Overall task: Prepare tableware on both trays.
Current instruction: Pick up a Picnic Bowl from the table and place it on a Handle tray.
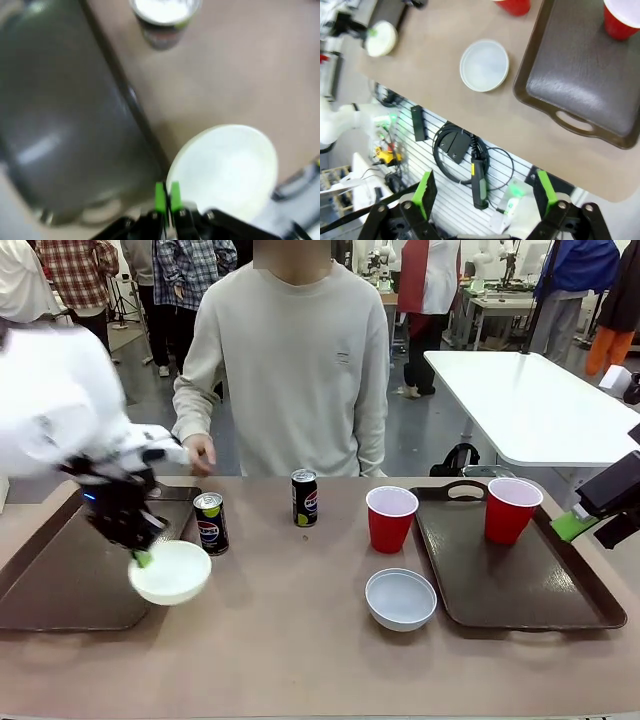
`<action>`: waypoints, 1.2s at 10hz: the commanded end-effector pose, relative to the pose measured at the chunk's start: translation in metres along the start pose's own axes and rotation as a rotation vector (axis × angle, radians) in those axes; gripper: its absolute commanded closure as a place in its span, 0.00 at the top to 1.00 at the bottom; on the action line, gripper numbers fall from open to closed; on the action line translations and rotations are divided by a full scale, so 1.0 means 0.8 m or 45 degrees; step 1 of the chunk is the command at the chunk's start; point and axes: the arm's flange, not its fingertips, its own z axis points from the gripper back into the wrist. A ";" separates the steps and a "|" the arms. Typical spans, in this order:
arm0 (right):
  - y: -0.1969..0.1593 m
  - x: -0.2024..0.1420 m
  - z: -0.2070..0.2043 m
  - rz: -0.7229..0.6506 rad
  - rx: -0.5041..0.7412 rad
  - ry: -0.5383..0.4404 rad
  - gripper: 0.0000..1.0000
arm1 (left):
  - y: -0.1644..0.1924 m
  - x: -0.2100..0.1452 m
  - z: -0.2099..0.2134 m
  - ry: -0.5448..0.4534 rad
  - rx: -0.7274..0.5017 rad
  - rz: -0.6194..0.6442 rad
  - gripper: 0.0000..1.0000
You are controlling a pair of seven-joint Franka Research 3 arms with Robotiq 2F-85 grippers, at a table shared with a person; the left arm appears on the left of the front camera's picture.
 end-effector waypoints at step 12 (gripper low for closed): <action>-0.001 0.000 -0.002 -0.009 -0.019 -0.001 1.00 | 0.044 -0.099 0.112 -0.091 -0.115 0.072 0.00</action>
